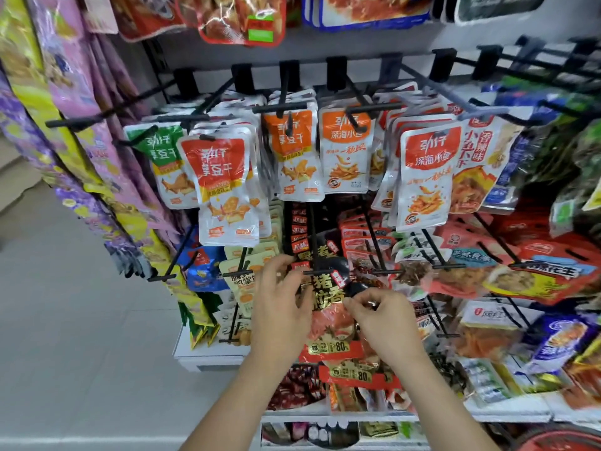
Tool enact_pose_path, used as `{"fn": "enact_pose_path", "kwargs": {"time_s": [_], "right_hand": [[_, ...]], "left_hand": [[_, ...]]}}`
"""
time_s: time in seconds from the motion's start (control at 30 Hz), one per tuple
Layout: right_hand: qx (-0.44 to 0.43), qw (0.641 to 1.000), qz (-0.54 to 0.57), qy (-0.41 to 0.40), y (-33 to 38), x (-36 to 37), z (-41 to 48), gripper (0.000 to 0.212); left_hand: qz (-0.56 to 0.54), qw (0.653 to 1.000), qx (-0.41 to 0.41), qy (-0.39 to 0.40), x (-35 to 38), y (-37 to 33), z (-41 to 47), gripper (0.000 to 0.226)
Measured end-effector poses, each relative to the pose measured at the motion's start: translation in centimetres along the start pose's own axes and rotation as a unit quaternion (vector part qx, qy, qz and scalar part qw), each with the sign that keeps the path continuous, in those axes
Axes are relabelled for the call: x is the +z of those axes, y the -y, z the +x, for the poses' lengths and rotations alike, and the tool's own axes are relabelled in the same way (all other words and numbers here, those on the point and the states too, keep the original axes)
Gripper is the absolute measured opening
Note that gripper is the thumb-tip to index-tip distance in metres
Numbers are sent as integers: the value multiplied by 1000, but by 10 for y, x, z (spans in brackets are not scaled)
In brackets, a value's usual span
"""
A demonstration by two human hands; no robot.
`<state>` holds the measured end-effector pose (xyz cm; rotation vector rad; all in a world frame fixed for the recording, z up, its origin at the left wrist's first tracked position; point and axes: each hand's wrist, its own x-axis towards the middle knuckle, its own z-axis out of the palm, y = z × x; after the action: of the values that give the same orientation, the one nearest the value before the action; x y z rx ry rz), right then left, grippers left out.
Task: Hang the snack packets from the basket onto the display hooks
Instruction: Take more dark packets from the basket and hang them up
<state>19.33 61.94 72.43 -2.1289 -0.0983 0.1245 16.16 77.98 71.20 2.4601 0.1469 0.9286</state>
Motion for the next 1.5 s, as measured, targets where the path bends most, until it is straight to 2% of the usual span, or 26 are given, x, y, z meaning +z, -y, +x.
{"fn": "enact_pose_path", "kwargs": {"time_s": [0.07,0.13,0.27,0.37,0.47,0.53,0.6,0.73,0.87,0.93,1.07,1.13,1.2,1.27,1.33,1.4,1.5], "right_hand": [[-15,1000,-24,-11,-1,3,2,22],[-26,998,-54,-16,-1,3,4,19],[-49,990,-130,-10,0,-2,0,21],[-56,985,-162,-21,-5,-14,-7,21],[-41,985,-160,-39,-10,-23,-10,23],[-46,987,-143,-50,-11,-23,-11,23],[-61,989,-116,-63,-13,-20,-14,21],[-46,997,-20,-63,-17,-14,-15,15],[-44,995,65,-65,-10,-17,-17,15],[-23,991,116,-62,-11,-15,-16,21],[-12,988,142,-63,-22,-6,-12,38],[-16,987,146,-62,-26,-6,-12,37],[-16,985,164,-58,-26,-7,-14,35],[-20,982,177,-56,-24,-6,-16,31],[-26,980,192,-52,-19,-6,-20,29],[-24,974,223,-38,-16,-5,-23,29],[-5,964,264,-7,-8,-4,-28,31]], "left_hand": [[51,998,40,-7,1,-1,-11,27],[89,994,57,30,7,-6,-16,33],[116,988,25,101,21,-10,-3,39],[128,984,48,113,29,-5,9,29],[170,977,60,117,34,3,13,6],[183,973,53,132,36,7,12,4],[193,968,55,153,39,9,12,15],[228,952,57,195,45,10,22,54],[242,944,77,212,46,14,28,65],[221,947,69,222,47,15,30,69],[184,951,57,244,42,14,28,56],[98,968,27,231,36,15,17,47],[-33,981,-56,185,28,11,5,40],[-153,961,-171,154,18,0,-6,32],[-274,911,-268,150,4,-20,-11,23],[-337,879,-304,147,-5,-34,-14,19],[-336,876,-327,113,-8,-41,-17,5]]}}
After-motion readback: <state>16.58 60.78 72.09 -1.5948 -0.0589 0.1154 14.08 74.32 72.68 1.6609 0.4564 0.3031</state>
